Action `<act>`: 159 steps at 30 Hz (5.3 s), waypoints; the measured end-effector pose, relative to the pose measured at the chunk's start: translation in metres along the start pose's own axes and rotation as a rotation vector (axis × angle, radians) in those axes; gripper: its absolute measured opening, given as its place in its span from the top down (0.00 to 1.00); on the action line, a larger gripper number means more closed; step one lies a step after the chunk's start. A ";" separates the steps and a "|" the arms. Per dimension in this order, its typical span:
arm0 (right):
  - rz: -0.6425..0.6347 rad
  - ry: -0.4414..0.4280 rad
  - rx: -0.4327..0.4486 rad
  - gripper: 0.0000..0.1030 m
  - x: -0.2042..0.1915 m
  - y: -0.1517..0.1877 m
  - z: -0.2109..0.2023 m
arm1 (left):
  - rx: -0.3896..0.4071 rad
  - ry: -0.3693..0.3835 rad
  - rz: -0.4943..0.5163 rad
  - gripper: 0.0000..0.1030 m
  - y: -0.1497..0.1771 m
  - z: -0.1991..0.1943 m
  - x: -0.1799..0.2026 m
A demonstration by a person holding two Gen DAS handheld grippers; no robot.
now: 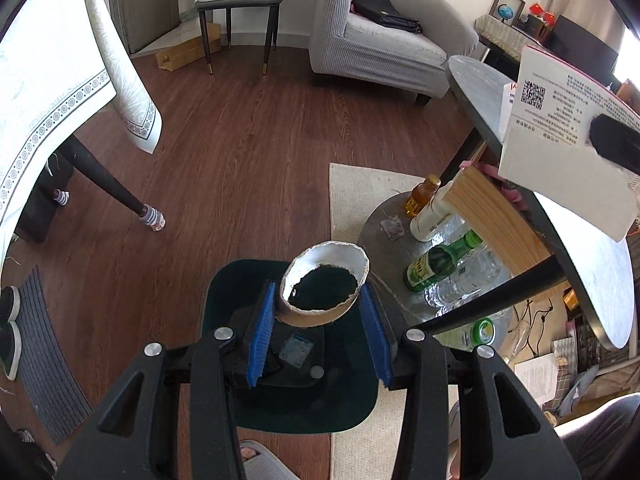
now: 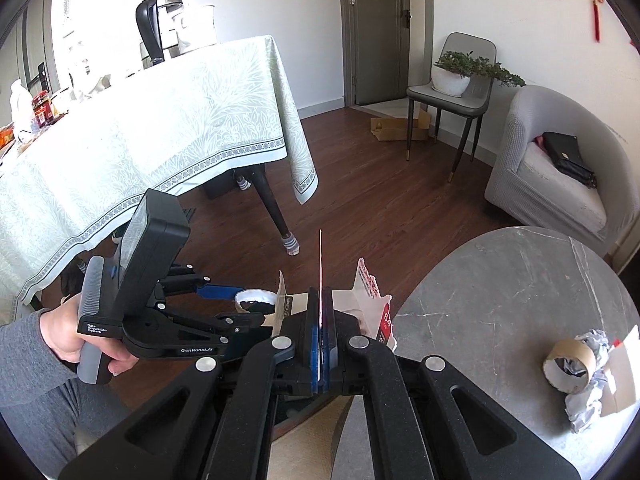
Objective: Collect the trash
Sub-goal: 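Carry the tape ring and card to the green bin, opening the left tool to drop the ring, then open the right tool over the green bin, dropping the white card, then move both open tools back over the table toward the paper and tape roll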
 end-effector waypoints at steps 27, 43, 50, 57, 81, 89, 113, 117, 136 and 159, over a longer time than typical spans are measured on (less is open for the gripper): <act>0.026 -0.065 -0.175 0.99 -0.041 0.016 0.090 | -0.267 -0.070 0.086 0.54 0.081 0.053 -0.052; 0.016 -0.081 -0.305 0.99 -0.063 0.050 0.147 | -0.099 -0.058 -0.022 0.60 0.045 0.004 -0.081; 0.011 -0.090 -0.374 0.99 -0.072 0.073 0.173 | 0.012 -0.034 -0.048 0.69 0.019 -0.024 -0.081; -0.024 -0.063 -0.446 0.99 -0.073 0.101 0.193 | 0.129 0.007 -0.108 0.74 -0.014 -0.055 -0.080; -0.067 -0.048 -0.522 0.67 -0.072 0.139 0.198 | 0.266 0.066 -0.096 0.74 -0.049 -0.103 -0.042; -0.074 -0.077 -0.424 0.67 -0.082 0.108 0.166 | 0.309 0.075 -0.112 0.75 -0.063 -0.114 -0.033; 0.009 0.008 -0.106 0.67 -0.024 0.030 0.038 | 0.392 0.095 -0.037 0.67 -0.094 -0.126 0.030; 0.048 0.045 -0.079 0.67 0.003 0.031 0.020 | 0.389 0.105 -0.018 0.64 -0.099 -0.120 0.047; 0.223 0.247 0.008 0.67 0.130 0.070 -0.061 | 0.353 0.176 0.081 0.43 -0.116 -0.077 0.146; 0.401 0.343 0.046 0.49 0.217 0.117 -0.105 | 0.246 0.175 0.205 0.33 -0.130 0.015 0.260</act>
Point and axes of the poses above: each gripper's, at about its wrist camera, not at the fingertips, and z roughly the way its jaws point, x to its right, y to its underside, the point moved 10 cm from there along z, roughly the way its jaws point, and after that the axes turned 2 degrees about x, right-handed, at the moved point
